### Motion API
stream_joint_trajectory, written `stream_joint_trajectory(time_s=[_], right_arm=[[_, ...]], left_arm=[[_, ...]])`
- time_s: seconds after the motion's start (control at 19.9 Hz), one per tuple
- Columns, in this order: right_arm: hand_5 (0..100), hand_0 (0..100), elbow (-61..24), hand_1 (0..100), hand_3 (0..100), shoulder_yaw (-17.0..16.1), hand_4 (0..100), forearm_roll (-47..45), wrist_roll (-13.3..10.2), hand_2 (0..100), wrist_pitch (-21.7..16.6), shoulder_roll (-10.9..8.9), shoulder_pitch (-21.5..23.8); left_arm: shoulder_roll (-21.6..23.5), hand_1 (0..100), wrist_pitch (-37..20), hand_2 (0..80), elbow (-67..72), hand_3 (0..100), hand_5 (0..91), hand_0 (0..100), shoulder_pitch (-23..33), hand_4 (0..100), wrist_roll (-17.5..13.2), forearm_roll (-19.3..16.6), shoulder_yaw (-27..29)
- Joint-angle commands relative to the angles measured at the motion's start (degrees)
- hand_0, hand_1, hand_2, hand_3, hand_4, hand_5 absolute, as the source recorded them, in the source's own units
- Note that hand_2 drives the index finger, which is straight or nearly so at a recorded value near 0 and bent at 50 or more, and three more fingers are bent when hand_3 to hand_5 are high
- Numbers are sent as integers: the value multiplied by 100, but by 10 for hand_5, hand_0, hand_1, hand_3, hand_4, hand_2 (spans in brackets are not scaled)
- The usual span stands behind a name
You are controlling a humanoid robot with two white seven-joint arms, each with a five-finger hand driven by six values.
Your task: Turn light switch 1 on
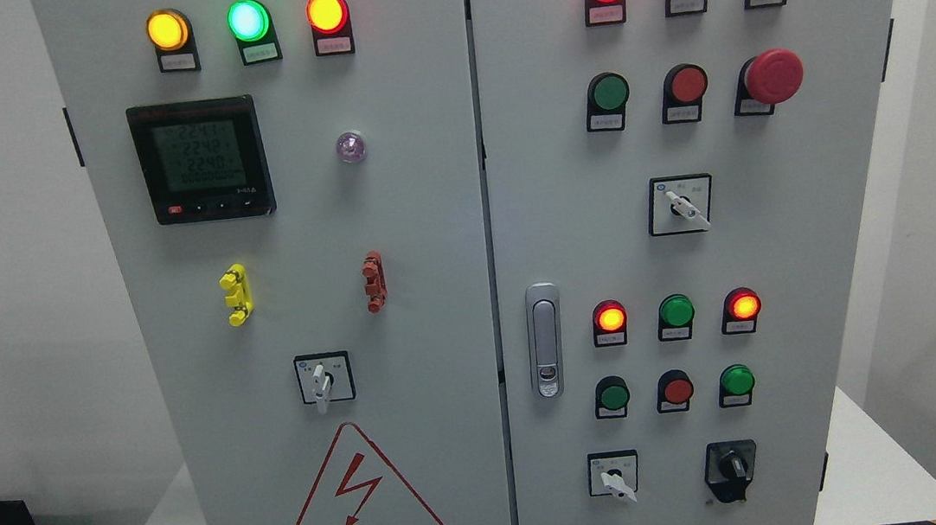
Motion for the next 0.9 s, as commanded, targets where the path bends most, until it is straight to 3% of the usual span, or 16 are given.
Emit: stream_joint_trajectory(time_s=[0.0, 0.7, 0.85], right_arm=[[0, 120, 5, 389, 0, 0, 0, -97, -3, 0, -1, 0, 0], [0, 120, -4, 389, 0, 0, 0, -105, -3, 0, -1, 0, 0], [0, 120, -4, 389, 0, 0, 0, -105, -3, 0, -1, 0, 0]], left_arm=[[-8, 45, -29, 0, 1, 0, 0, 390, 0, 0, -4, 0, 0], [-8, 46, -99, 0, -648, 16, 0, 393, 70, 0, 66, -26, 61], [44, 64, -249, 0, -1167, 45, 0, 388, 298, 62, 66, -44, 315]])
